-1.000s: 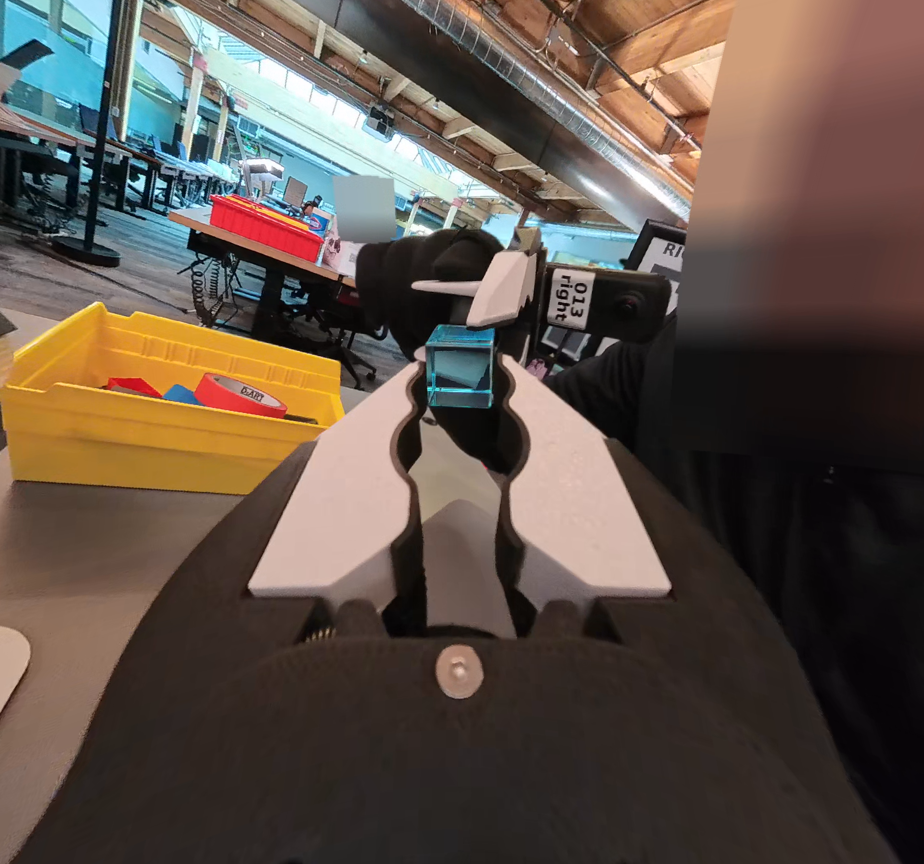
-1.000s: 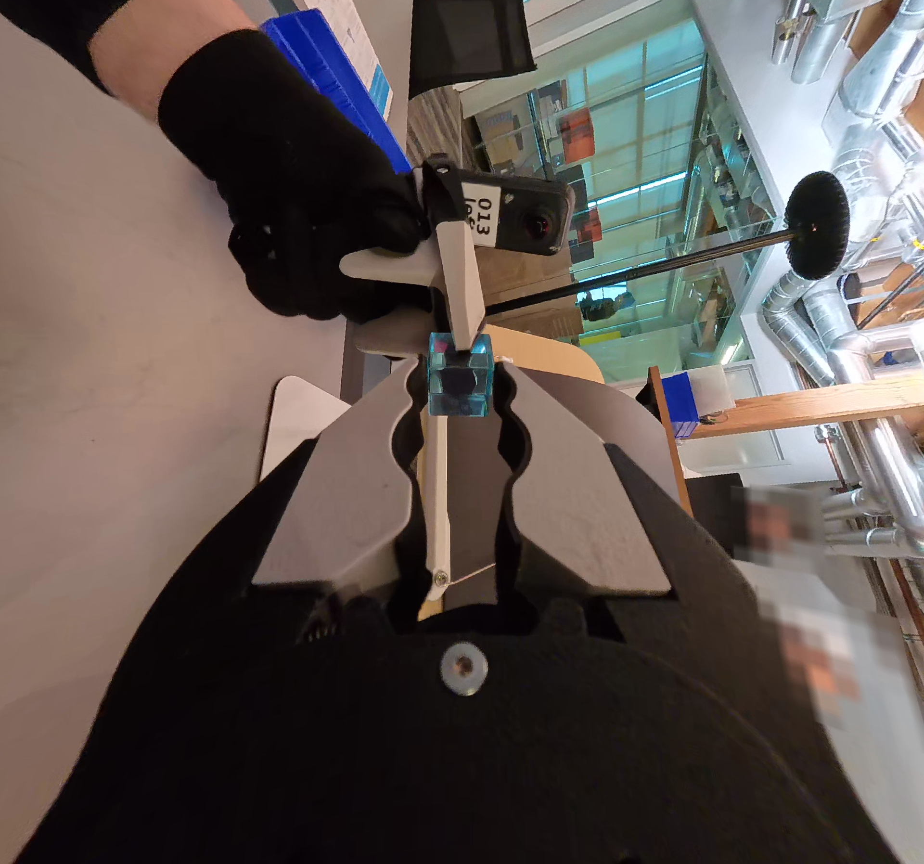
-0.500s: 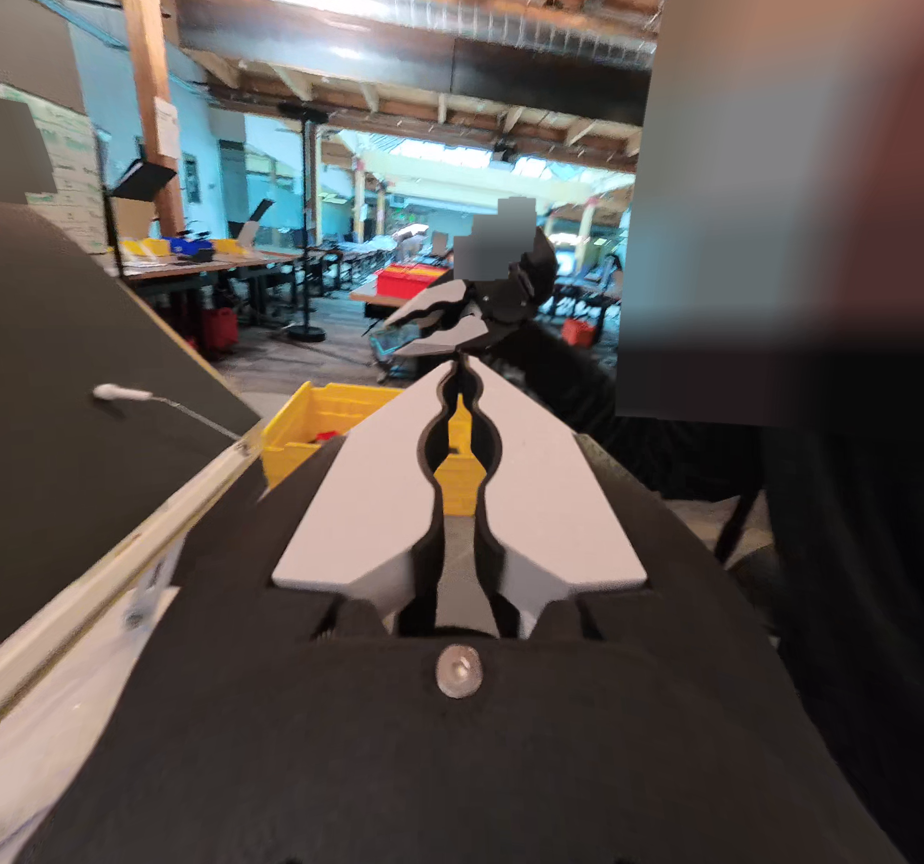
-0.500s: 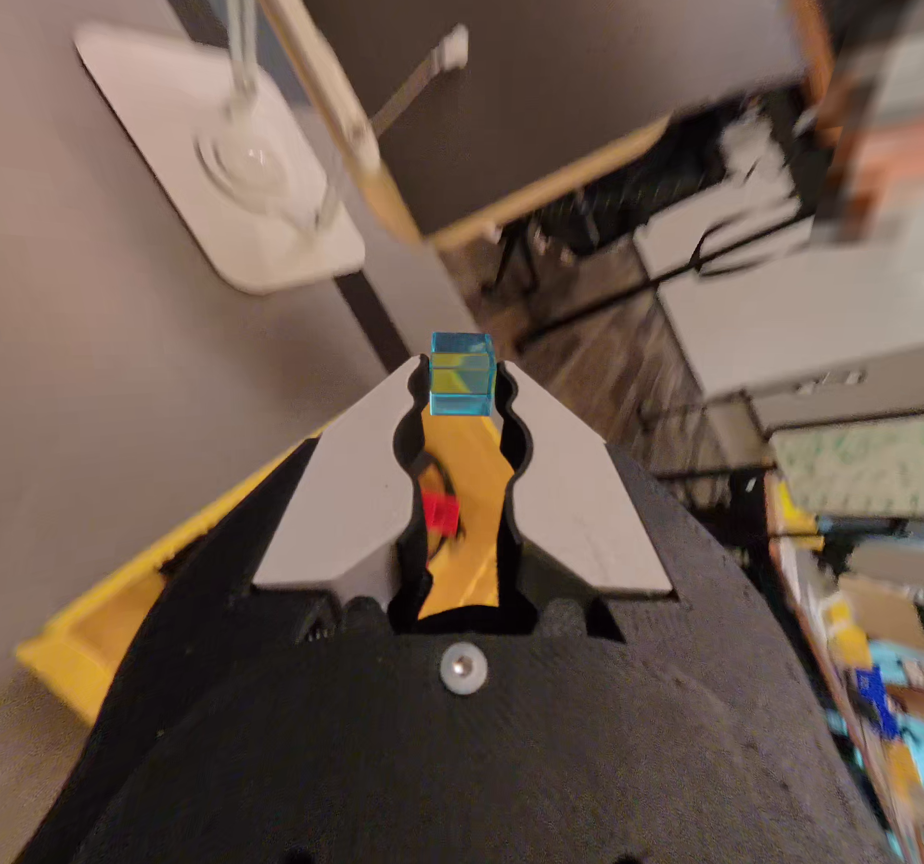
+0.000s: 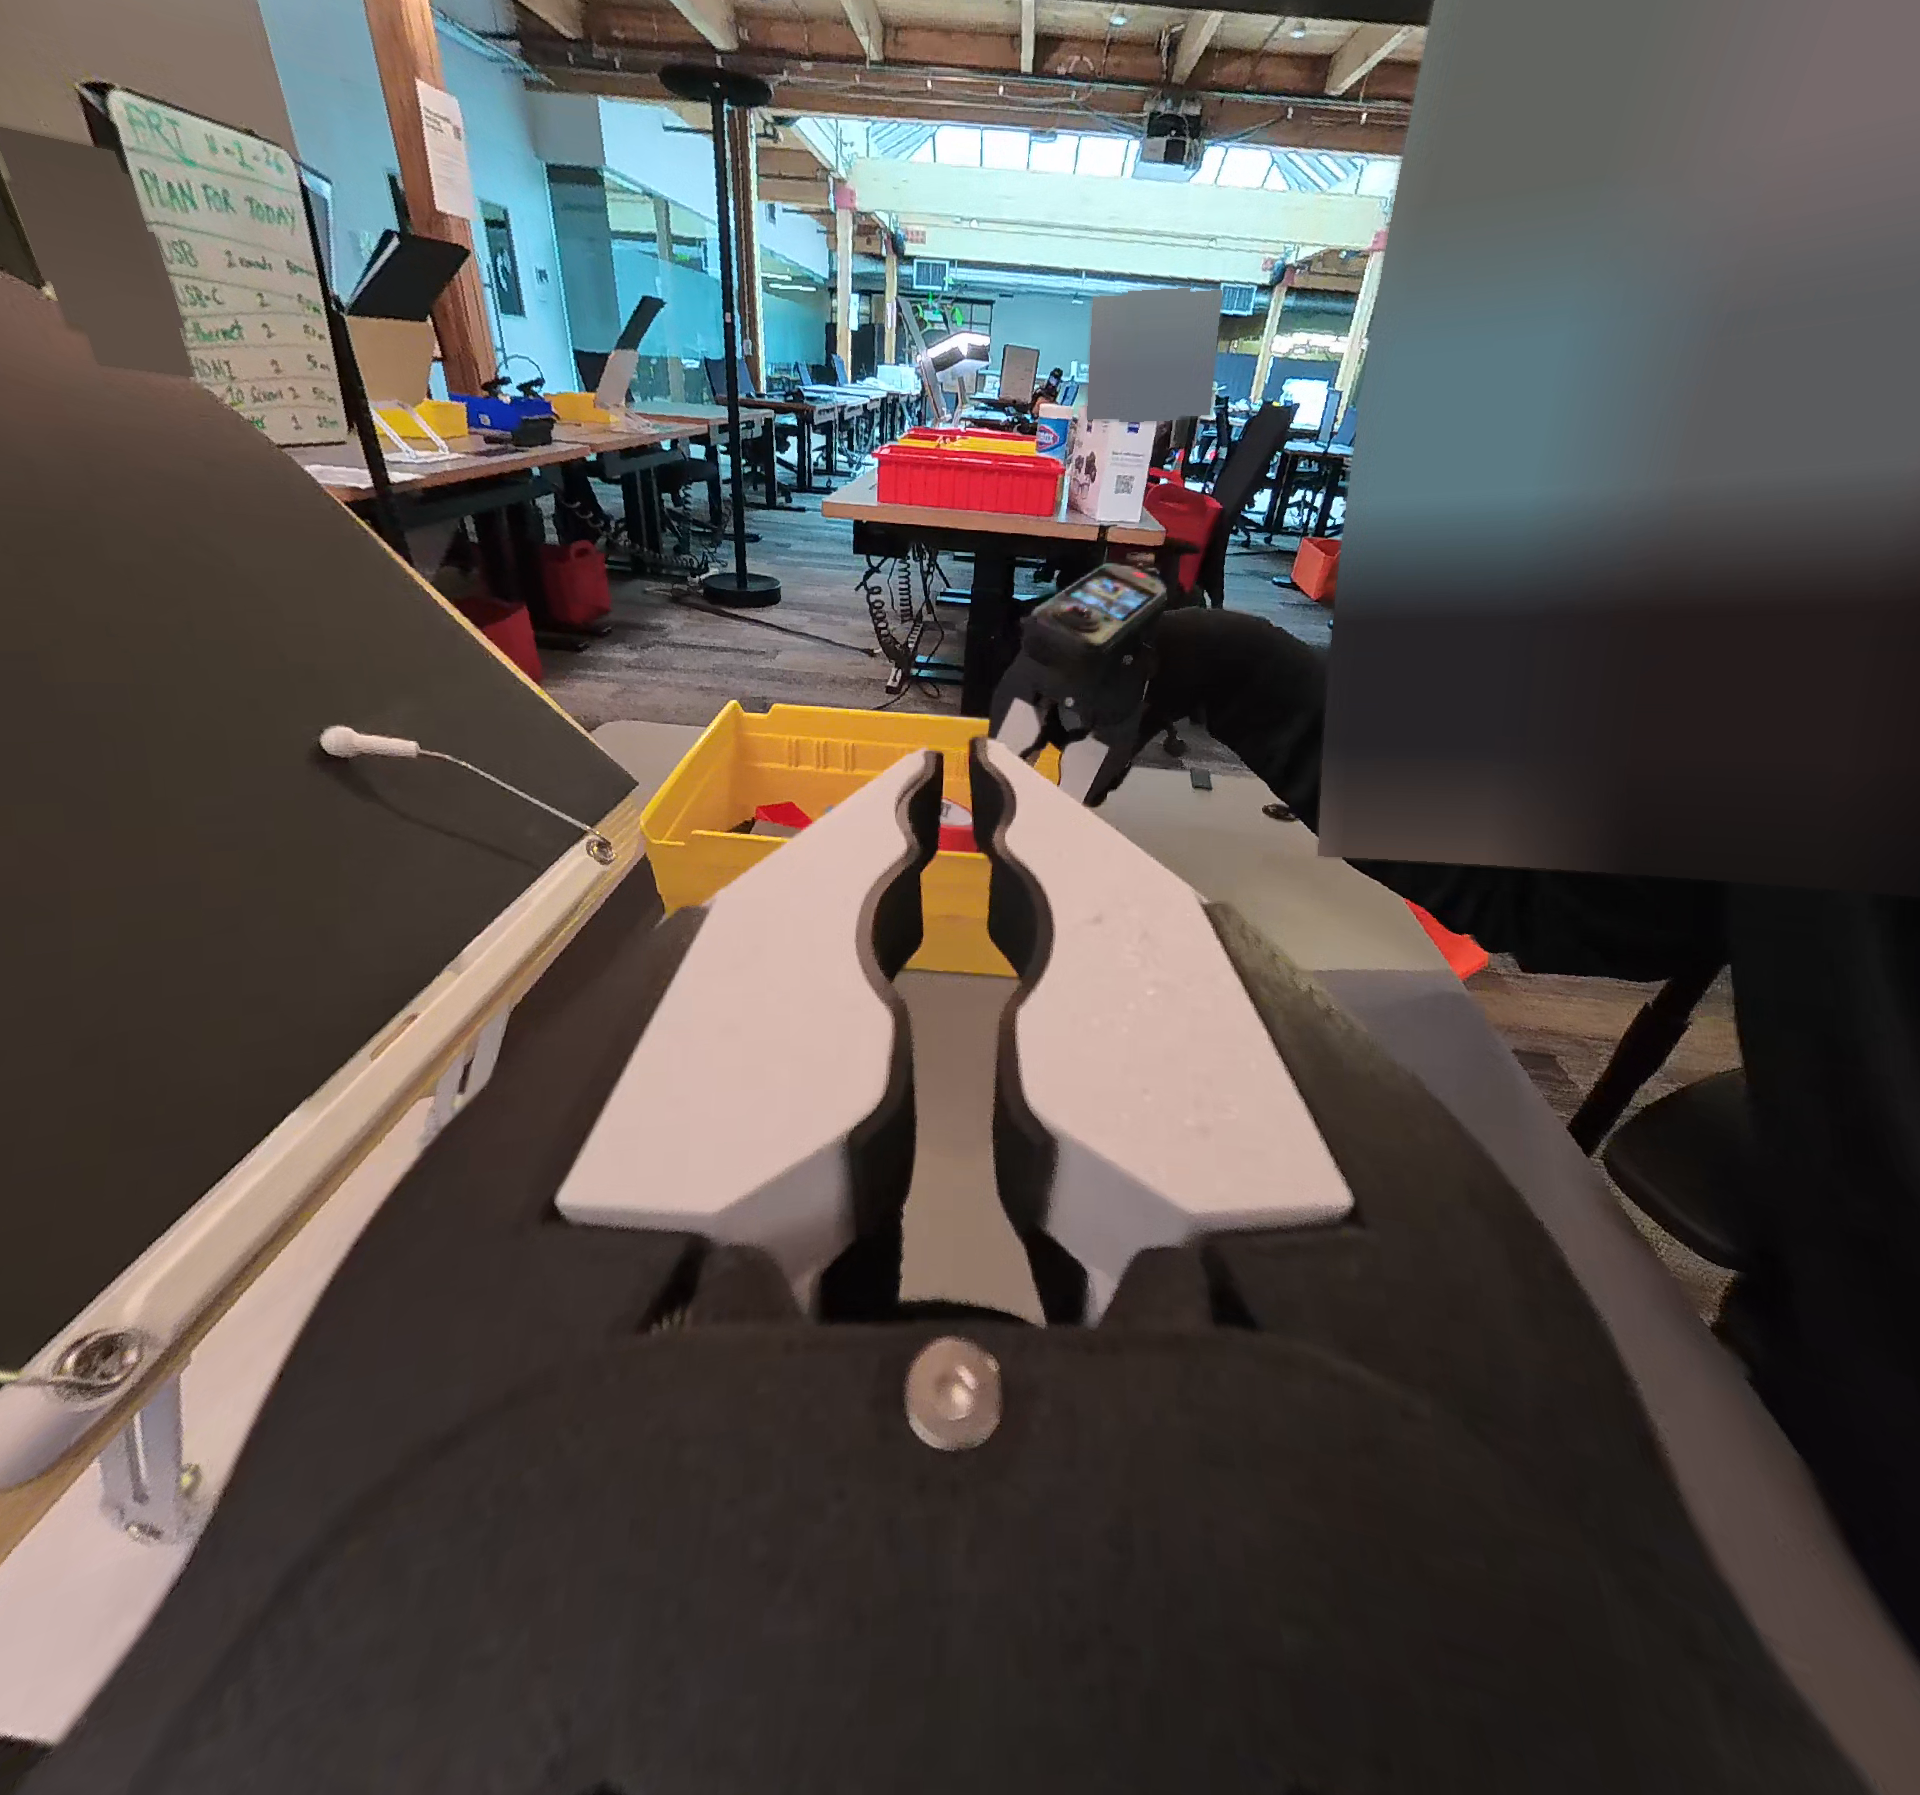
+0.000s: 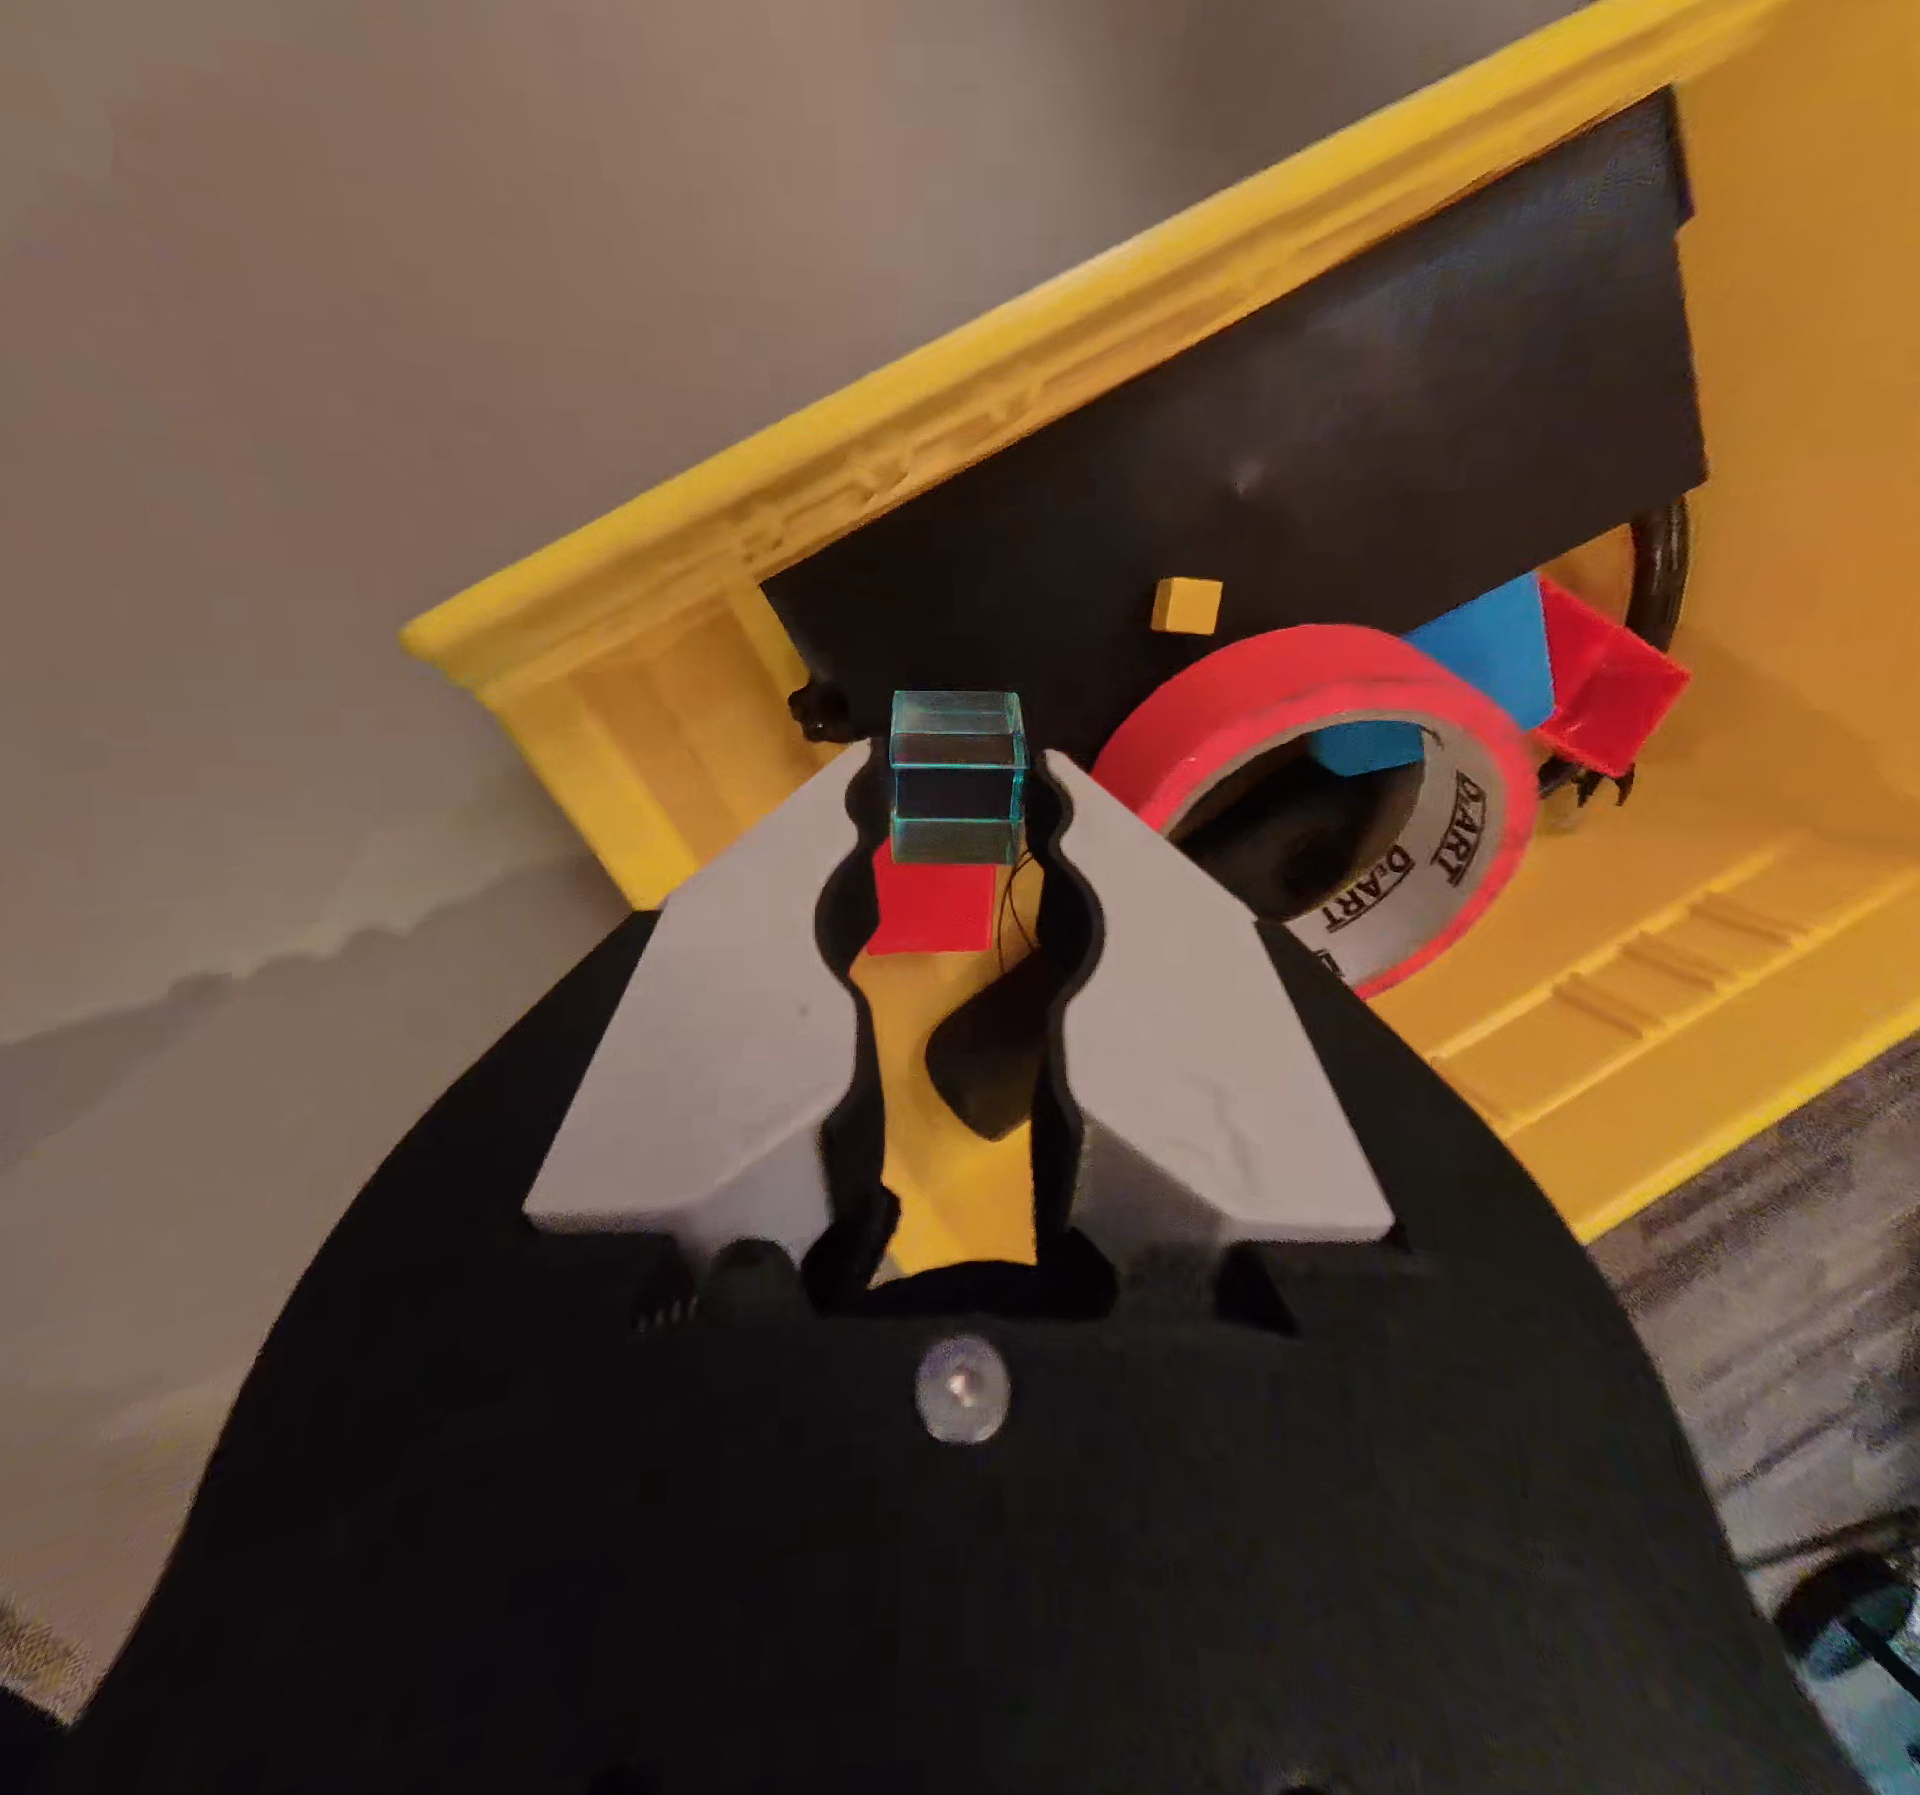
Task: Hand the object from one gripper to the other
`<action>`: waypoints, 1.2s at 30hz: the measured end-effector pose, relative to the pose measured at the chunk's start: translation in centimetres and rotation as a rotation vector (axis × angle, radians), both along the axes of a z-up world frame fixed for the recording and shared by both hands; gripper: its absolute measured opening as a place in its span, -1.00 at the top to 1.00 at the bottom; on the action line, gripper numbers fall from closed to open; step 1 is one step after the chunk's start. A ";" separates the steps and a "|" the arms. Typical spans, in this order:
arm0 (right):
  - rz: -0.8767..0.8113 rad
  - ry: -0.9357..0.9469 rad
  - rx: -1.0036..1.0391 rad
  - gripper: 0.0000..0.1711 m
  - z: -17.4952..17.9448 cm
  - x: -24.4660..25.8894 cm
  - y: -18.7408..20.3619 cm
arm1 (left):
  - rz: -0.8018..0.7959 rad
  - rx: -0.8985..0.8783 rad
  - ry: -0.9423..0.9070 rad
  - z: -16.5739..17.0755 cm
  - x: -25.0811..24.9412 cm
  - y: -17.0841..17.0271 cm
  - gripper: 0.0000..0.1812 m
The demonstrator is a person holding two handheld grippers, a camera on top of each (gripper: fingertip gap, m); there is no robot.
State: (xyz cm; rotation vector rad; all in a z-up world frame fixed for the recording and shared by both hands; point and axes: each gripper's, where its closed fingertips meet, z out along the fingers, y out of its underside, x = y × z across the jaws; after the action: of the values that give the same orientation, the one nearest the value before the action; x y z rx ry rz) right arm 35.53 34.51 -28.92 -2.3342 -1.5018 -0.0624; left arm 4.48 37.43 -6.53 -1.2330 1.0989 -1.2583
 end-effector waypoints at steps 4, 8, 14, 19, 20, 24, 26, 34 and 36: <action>-0.019 -0.014 -0.046 0.72 -1.5 0.1 0.0 | 0.013 0.014 0.046 -1.0 0.9 0.0 0.96; -0.030 -0.066 -0.010 0.51 -1.6 0.3 0.6 | 0.025 0.028 0.118 -2.6 2.1 0.1 0.91; -0.075 -0.121 0.067 0.52 0.7 0.8 1.4 | 0.037 0.043 0.169 -3.7 3.0 0.2 0.90; -0.163 -0.119 0.171 0.52 3.4 1.4 2.6 | 0.083 0.077 0.203 -4.0 2.7 0.7 0.89; -0.180 -0.126 0.185 0.53 3.6 1.8 2.9 | 0.088 0.079 0.206 -3.9 2.6 0.8 0.89; -0.255 -0.145 0.322 0.57 6.0 2.6 4.2 | 0.135 0.090 0.221 -4.1 2.3 1.6 0.88; -0.307 -0.131 0.481 0.52 9.1 2.6 5.5 | 0.194 0.101 0.230 -4.2 2.3 2.5 0.77; -0.128 0.131 0.856 0.54 19.0 -8.7 6.4 | 0.352 0.311 0.332 -5.8 4.4 3.3 0.50; -0.059 0.238 0.899 0.54 20.1 -13.1 6.3 | 0.342 0.330 0.350 -5.8 4.7 2.8 0.50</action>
State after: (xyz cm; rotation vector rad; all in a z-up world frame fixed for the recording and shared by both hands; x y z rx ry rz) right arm 22.44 40.79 -8.84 -1.5829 -0.9847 -0.3754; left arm 9.21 40.23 -12.30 -1.3420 1.2227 -0.5878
